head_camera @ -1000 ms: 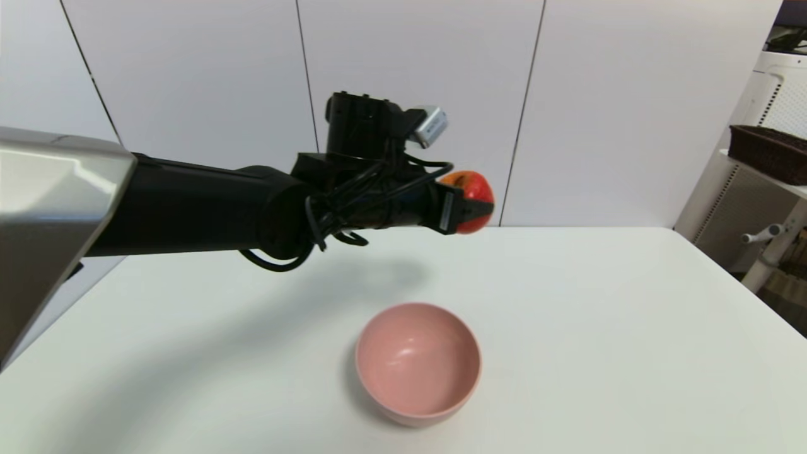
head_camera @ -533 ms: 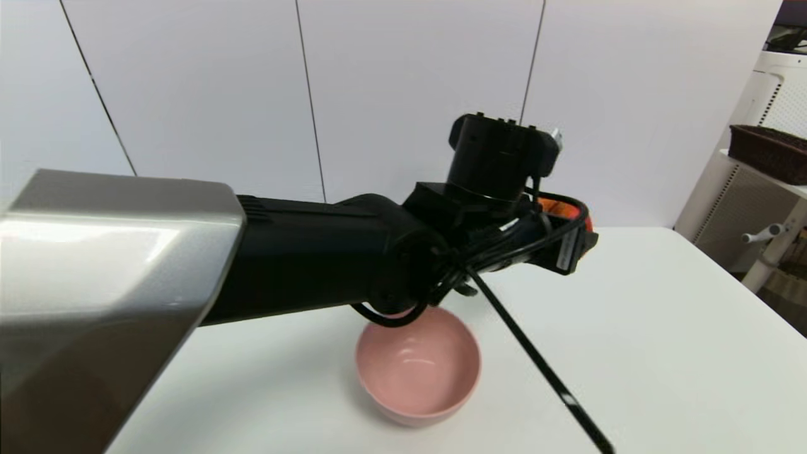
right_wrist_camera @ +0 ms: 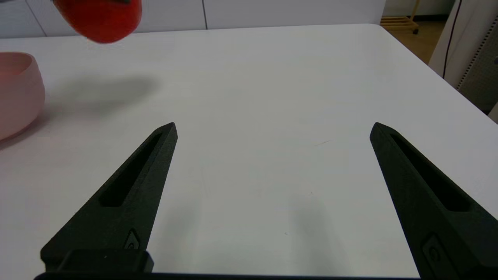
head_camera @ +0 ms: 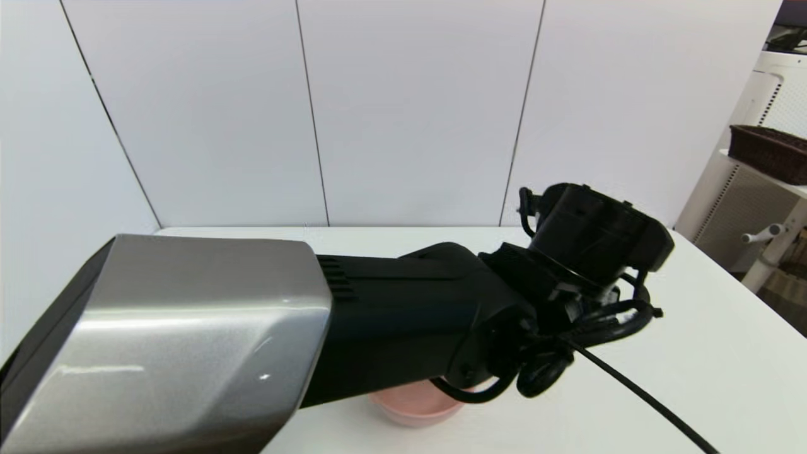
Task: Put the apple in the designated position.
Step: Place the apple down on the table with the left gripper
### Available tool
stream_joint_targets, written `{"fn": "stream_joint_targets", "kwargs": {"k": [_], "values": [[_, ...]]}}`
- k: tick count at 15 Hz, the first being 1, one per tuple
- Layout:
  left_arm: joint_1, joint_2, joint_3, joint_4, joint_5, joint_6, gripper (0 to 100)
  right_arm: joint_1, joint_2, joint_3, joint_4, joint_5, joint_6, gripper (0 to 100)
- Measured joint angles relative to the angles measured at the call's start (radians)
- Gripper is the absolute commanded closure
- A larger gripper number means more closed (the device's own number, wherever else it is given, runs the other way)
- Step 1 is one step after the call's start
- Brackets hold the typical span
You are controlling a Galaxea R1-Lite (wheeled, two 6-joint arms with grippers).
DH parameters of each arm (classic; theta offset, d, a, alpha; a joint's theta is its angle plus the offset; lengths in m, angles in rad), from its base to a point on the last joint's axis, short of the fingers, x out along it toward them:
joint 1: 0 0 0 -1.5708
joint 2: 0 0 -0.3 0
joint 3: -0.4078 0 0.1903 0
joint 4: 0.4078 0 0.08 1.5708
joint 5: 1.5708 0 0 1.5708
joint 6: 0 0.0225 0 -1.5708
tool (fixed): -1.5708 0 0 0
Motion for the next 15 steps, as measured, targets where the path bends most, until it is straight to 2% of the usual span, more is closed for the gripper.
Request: {"fn": "stream_joint_targets", "kwargs": {"k": [5,8,10,15], "values": [[-0.064,0.007,-0.005,0.163,0.012,-0.175,100,0.000,0.000,0.000,0.000,0.000,0.000,0],[-0.085,0.013,-0.004,0.239,0.076,-0.217,100,0.000,0.000,0.000,0.000,0.000,0.000,0],[-0.089,0.025,0.001,0.250,0.107,-0.225,100,0.000,0.000,0.000,0.000,0.000,0.000,0],[-0.090,0.063,-0.004,0.243,0.117,-0.229,100,0.000,0.000,0.000,0.000,0.000,0.000,0]]}}
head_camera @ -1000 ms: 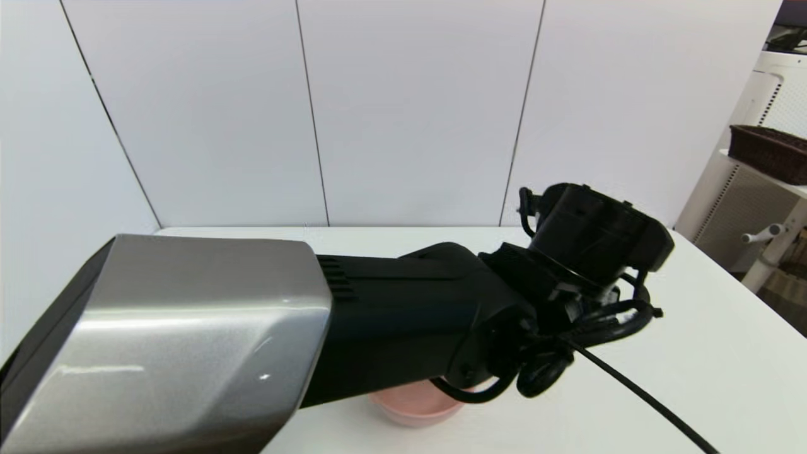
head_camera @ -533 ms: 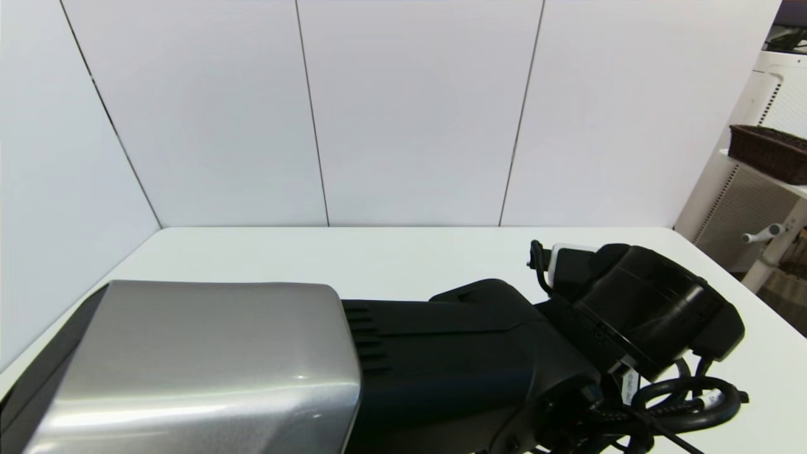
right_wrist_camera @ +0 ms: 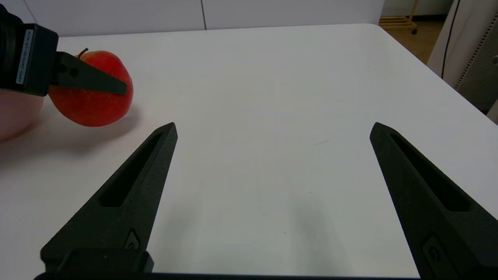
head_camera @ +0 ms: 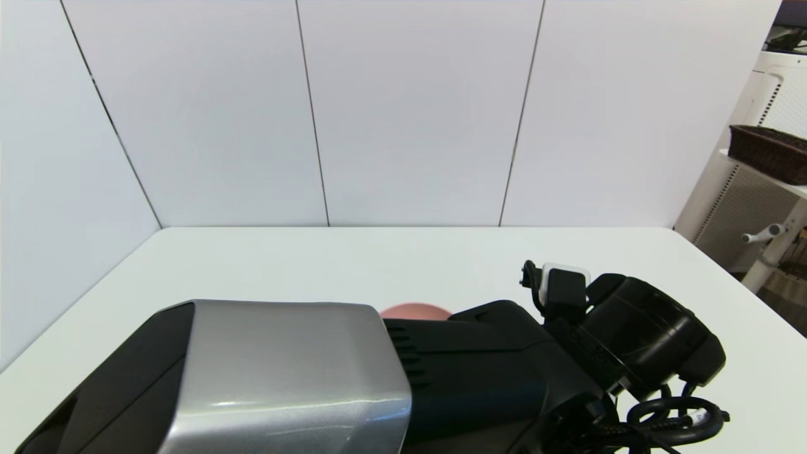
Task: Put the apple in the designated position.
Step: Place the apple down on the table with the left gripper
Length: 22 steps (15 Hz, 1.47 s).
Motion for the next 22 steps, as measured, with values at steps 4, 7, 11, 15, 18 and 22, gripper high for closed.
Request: {"fn": "stream_joint_targets", "kwargs": {"k": [4,7,11,15,18,22], "values": [[-0.001,0.018,-0.001,-0.001,-0.001,0.003,0,0.000,0.000,0.000,0.000,0.000,0.000,0],[-0.001,0.024,-0.001,-0.001,-0.001,0.005,0,0.000,0.000,0.000,0.000,0.000,0.000,0],[-0.001,0.022,-0.007,0.000,-0.002,0.012,0,0.000,0.000,0.000,0.000,0.000,0.000,0],[-0.002,0.011,-0.045,0.003,0.000,0.051,0,0.000,0.000,0.000,0.000,0.000,0.000,0],[-0.002,-0.017,-0.079,0.001,0.000,0.118,0,0.000,0.000,0.000,0.000,0.000,0.000,0],[0.031,-0.091,-0.092,-0.035,-0.004,0.264,0,0.000,0.000,0.000,0.000,0.000,0.000,0]]}}
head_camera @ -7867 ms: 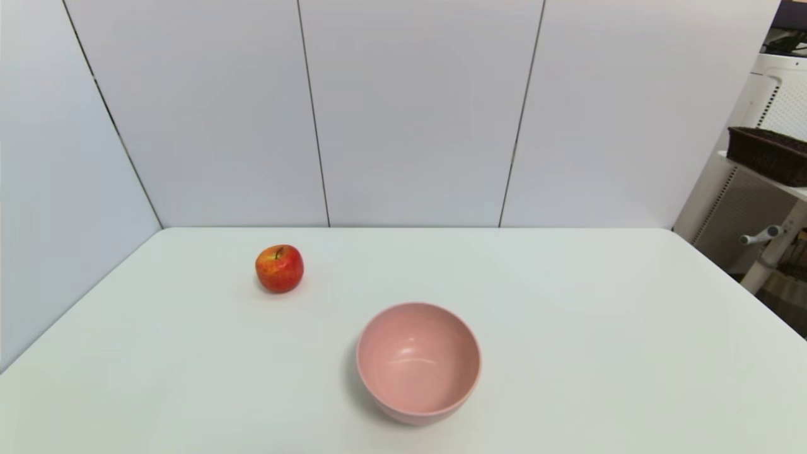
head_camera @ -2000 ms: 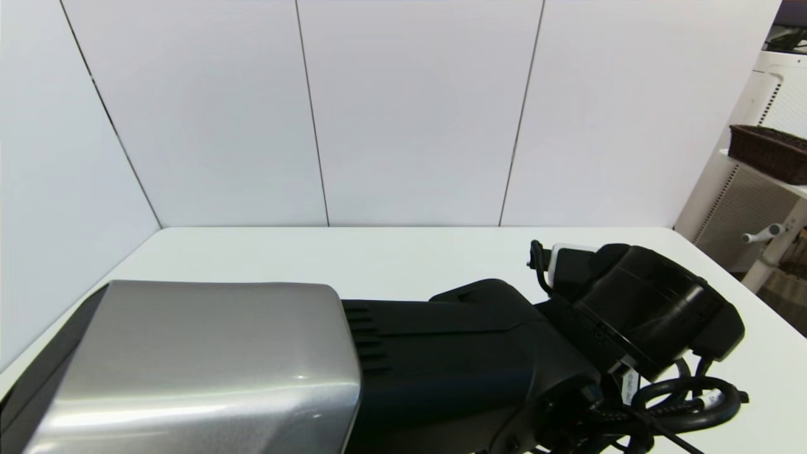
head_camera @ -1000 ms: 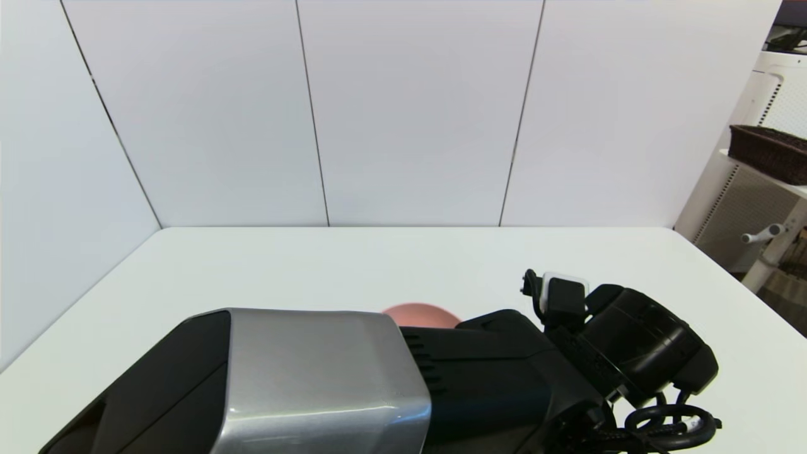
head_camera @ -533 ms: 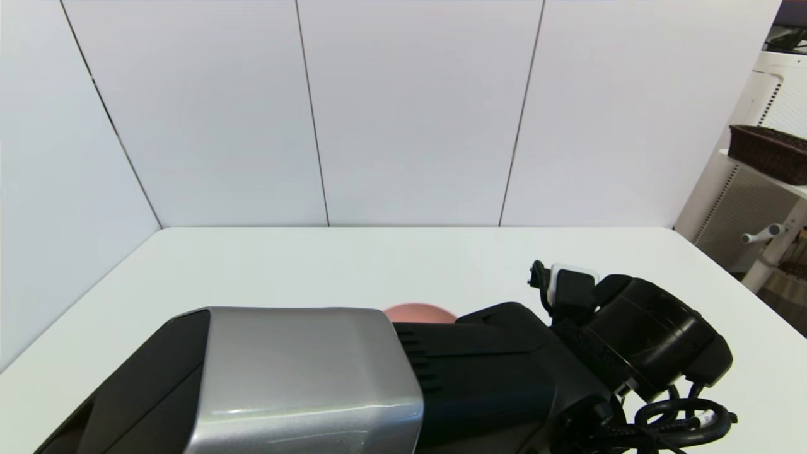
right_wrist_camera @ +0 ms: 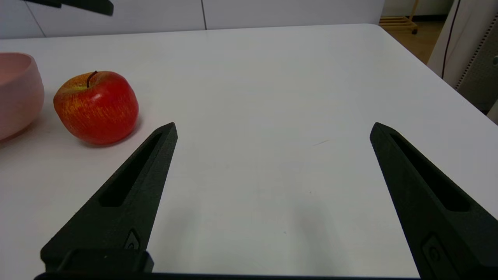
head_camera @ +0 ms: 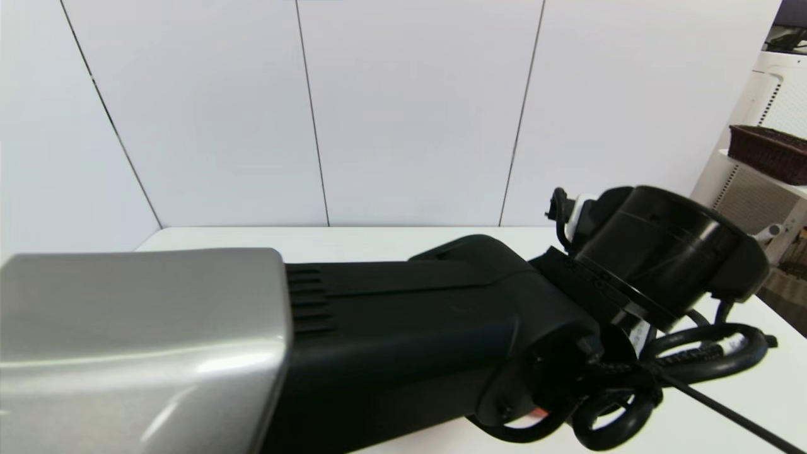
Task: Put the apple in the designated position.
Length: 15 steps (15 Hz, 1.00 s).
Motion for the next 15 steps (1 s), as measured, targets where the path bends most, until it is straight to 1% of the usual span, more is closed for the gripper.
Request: {"fn": "stream_joint_targets", "kwargs": {"k": [3,4,7,12,14,15], "values": [[0.098,-0.058,0.008,-0.065,-0.028,0.148,0,0.000,0.000,0.000,0.000,0.000,0.000,0],[0.134,-0.077,0.019,-0.087,-0.060,0.184,0,0.000,0.000,0.000,0.000,0.000,0.000,0],[0.243,-0.133,0.122,-0.206,-0.201,0.256,0,0.000,0.000,0.000,0.000,0.001,0.000,0],[0.444,-0.249,0.478,-0.521,-0.357,0.338,0,0.000,0.000,0.000,0.000,0.000,0.000,0],[0.538,-0.348,0.627,-0.598,-0.388,0.390,0,0.000,0.000,0.000,0.000,0.001,0.000,0],[0.589,-0.418,0.706,-0.610,-0.407,0.417,0,0.000,0.000,0.000,0.000,0.001,0.000,0]]}}
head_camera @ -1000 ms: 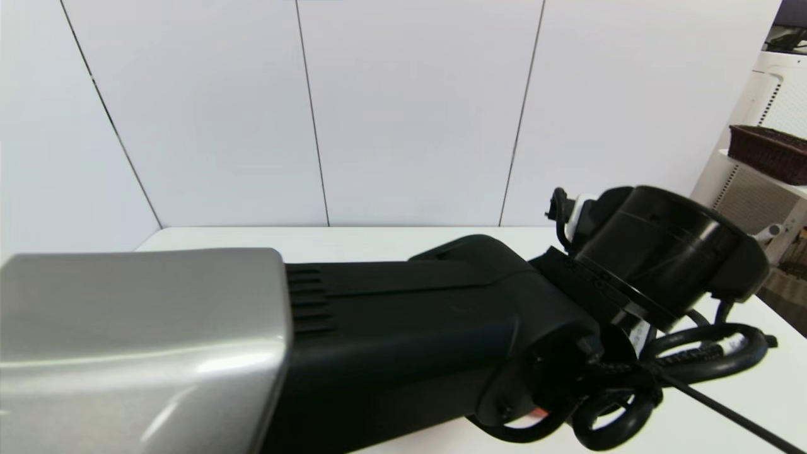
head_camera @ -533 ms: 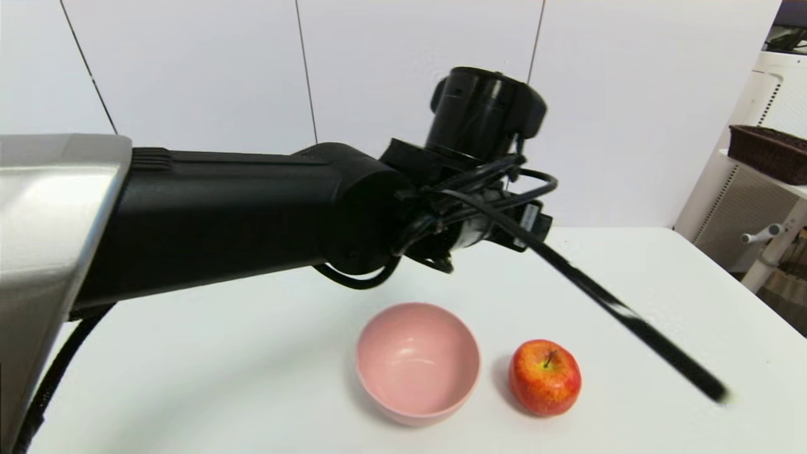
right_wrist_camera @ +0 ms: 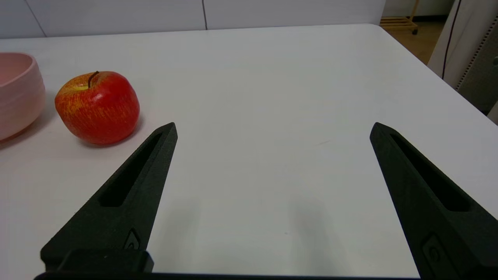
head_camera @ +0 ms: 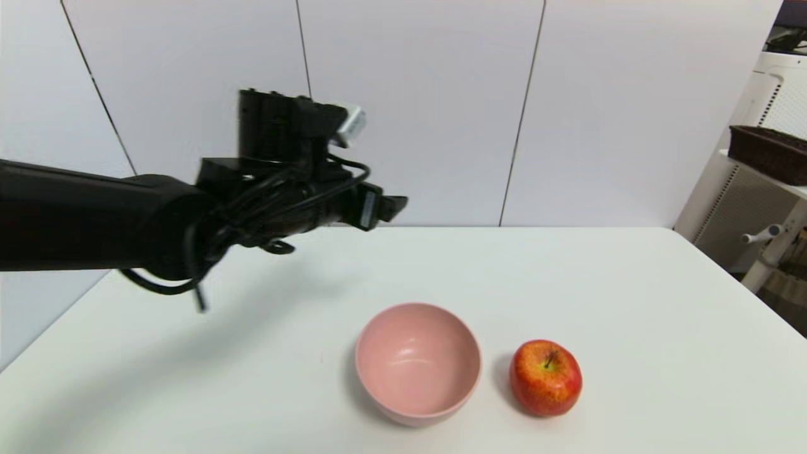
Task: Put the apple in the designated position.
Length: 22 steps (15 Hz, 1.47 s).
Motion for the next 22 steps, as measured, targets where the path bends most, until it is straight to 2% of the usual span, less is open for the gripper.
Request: {"fn": "stream_joint_targets", "kwargs": {"k": [3,9,16,18,22], "values": [[0.132,-0.249,0.235,-0.016,-0.047,0.040,0,0.000,0.000,0.000,0.000,-0.001,0.000,0],[0.332,-0.859,0.698,-0.022,-0.073,0.055,0,0.000,0.000,0.000,0.000,0.000,0.000,0],[0.528,-1.415,1.154,0.001,-0.082,0.002,0,0.000,0.000,0.000,0.000,-0.001,0.000,0],[0.562,-1.529,1.219,0.041,-0.081,-0.010,0,0.000,0.000,0.000,0.000,0.000,0.000,0],[0.584,-1.734,1.253,0.259,-0.080,-0.023,0,0.000,0.000,0.000,0.000,0.000,0.000,0]]}}
